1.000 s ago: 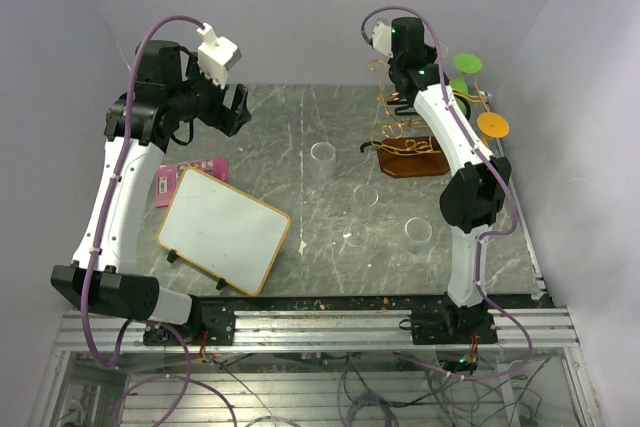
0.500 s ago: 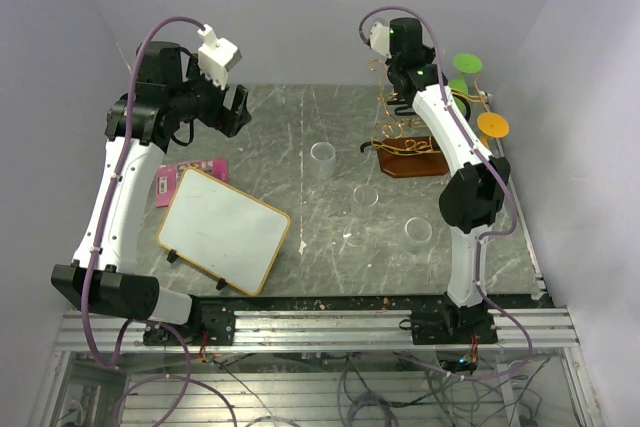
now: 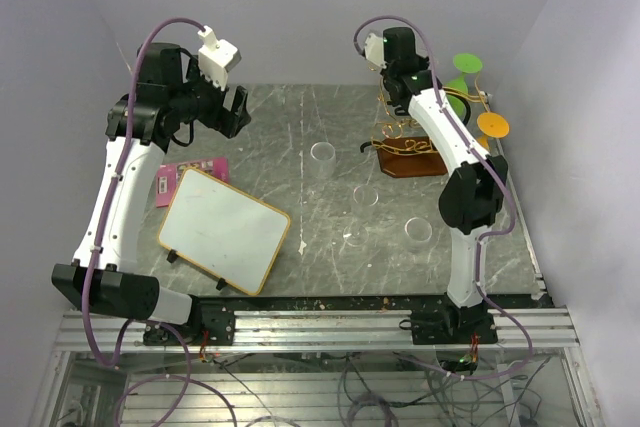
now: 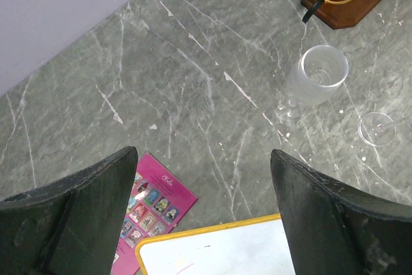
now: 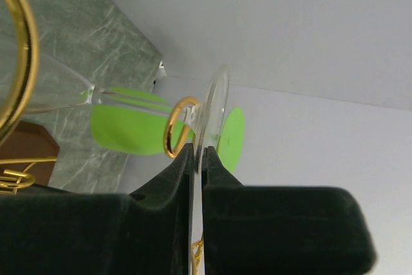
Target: Place the wine glass upside down on the wine glass rack
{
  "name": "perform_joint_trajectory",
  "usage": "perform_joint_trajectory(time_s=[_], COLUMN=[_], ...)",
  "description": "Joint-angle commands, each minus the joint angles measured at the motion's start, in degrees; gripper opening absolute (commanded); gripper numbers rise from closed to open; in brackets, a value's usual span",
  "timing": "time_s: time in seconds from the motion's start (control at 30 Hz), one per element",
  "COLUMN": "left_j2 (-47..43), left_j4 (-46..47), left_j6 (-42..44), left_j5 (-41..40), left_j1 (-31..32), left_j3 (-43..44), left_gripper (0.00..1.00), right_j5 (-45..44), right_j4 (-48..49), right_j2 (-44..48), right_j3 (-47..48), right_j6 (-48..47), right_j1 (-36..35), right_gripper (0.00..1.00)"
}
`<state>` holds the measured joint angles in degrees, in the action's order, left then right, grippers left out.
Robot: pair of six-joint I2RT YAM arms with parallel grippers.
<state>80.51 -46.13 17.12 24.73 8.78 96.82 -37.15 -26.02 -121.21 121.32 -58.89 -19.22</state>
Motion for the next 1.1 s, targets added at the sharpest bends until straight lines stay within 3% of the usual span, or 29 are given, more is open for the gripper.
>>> perform_joint_trajectory(time_s=[0.0,1.07], left_j2=[-0.26,-0.99], left_j4=[1.13,1.30], left_j6=[0.14,0.13], left_j5=[1.27,1.43], left_j1=[-0.51,-0.68], left_j3=[-0.40,-1.19], left_gripper=[0.95,0.95], right_j5=[-0.01,1.50], right_j4=[1.17,-2.19], right_j2=[3.75,4.66], right_j3=[-0.84,-3.25], right_j6=[1.31,3.08], right_j1=[-0.22,-0.55], right_gripper=[0.00,0.05])
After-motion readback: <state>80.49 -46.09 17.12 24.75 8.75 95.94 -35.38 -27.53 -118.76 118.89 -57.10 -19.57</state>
